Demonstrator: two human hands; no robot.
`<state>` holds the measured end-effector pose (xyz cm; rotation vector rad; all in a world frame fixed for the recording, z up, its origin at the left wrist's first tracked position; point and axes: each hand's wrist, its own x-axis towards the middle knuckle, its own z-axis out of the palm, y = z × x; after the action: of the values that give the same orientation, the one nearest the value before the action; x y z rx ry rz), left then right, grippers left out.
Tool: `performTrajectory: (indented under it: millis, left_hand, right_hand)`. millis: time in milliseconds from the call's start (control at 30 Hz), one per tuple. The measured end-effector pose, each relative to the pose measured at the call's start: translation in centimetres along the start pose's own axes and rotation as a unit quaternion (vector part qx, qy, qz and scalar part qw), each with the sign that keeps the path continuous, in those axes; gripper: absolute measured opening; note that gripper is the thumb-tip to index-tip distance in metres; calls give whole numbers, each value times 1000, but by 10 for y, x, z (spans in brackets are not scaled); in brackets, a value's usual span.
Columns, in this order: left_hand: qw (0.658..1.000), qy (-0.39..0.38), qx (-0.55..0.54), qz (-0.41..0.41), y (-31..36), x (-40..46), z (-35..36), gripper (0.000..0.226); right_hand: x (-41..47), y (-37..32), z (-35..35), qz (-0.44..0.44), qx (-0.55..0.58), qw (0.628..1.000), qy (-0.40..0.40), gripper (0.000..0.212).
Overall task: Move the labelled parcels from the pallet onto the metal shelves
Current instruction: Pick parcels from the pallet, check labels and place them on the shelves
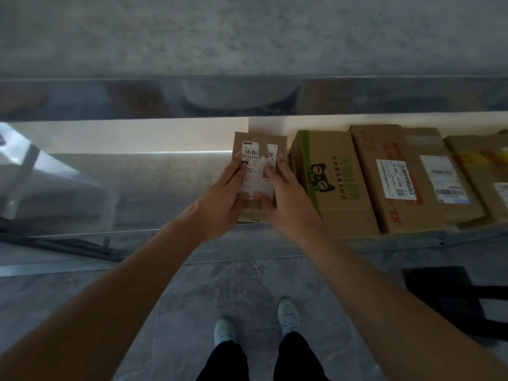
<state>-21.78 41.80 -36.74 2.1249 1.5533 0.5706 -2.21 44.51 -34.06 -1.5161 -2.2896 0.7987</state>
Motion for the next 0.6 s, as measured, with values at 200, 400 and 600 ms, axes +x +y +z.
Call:
performTrajectory:
  millis: [200, 400, 600]
  left_hand:
    - [999, 15, 19, 30, 27, -15, -27, 69]
    - [998, 14, 32, 55, 63, -36, -44, 68]
    - [996, 18, 53, 75, 105, -45, -56, 66]
  right_hand:
    - [-26, -25, -21, -10, -36, 998, 49, 75]
    - [-68, -49, -41, 0, -39, 996, 78, 78]
    - [-108, -64, -67, 27, -58, 992, 111, 78]
